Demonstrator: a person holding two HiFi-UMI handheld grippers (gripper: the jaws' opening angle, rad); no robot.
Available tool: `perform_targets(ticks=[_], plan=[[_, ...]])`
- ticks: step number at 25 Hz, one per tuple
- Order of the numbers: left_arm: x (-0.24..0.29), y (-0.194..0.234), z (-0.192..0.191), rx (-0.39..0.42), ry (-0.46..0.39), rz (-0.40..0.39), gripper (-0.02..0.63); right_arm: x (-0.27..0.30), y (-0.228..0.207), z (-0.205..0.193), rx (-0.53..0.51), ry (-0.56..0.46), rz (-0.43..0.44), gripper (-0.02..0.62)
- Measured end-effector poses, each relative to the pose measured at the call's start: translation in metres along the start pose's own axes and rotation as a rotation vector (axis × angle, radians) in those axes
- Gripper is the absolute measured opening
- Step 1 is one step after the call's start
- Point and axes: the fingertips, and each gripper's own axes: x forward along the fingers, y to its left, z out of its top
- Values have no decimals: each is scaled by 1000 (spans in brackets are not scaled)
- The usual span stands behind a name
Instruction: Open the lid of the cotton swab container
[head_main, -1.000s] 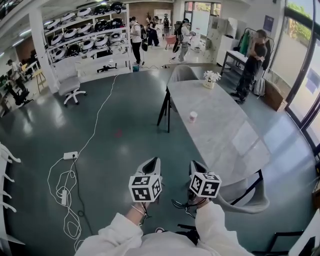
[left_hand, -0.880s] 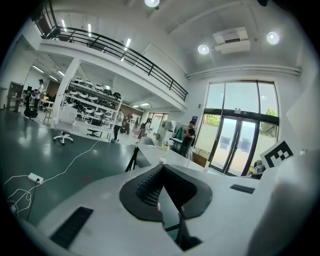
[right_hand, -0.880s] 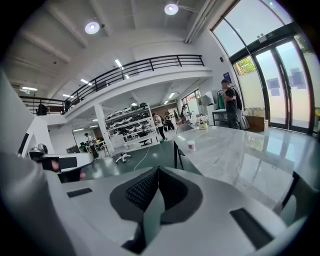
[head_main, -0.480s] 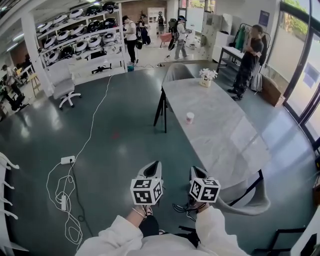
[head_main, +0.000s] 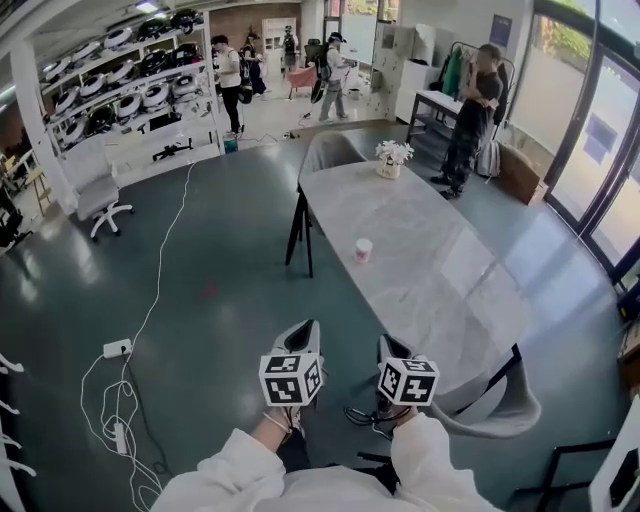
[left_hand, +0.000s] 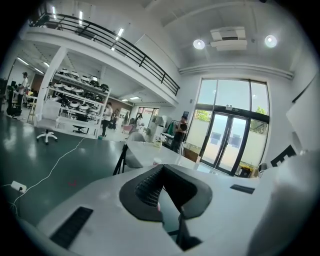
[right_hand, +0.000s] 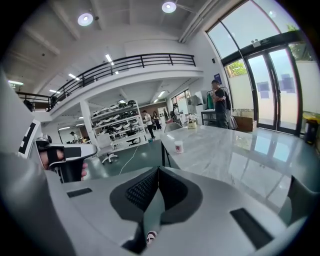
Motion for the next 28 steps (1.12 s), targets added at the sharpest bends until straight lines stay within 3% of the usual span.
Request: perform_targets(ticks=[28], plan=[[167,115,103,-7,13,-104,8,173,16,117,11,-22,-93,60]])
